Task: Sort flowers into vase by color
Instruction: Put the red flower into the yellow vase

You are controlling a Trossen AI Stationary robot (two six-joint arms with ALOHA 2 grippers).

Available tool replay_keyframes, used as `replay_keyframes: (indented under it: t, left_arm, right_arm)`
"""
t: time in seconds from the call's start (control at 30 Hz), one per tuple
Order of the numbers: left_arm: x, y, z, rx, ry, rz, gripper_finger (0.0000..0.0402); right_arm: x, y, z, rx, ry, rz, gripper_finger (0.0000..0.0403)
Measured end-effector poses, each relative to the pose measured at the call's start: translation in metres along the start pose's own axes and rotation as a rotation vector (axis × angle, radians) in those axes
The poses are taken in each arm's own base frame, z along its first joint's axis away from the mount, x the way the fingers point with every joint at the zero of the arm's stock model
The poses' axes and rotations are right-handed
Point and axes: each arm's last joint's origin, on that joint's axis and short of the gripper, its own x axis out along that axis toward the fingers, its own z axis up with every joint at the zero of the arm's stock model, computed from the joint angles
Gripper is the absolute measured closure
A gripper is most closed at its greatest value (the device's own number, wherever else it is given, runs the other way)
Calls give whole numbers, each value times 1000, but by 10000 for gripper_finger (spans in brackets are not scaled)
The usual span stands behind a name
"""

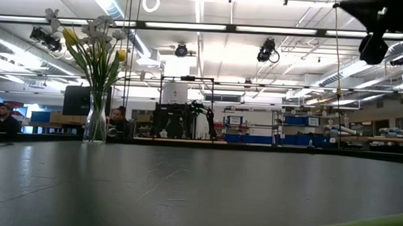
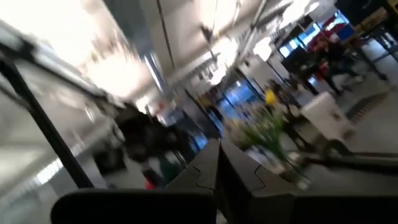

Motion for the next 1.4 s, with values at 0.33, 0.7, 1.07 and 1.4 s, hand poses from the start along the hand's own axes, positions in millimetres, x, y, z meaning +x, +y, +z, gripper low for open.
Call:
replay_keyframes:
  t: [0.33, 0.7, 1.07, 1.4]
  left_arm:
    - [-30, 3, -1, -117, 97, 102, 128]
    - [-89, 5, 2, -79, 172, 241, 128]
    - [-110, 6, 0, -39, 222, 252, 128]
    - [-131, 9, -10, -65, 341, 285, 127]
  right_arm:
    - [2, 7, 8, 128, -58, 99, 382]
    - [38, -10, -72, 319, 443, -161, 389]
    - [143, 21, -152, 217, 832, -112, 389]
    - [211, 51, -227, 216, 1136, -20, 389]
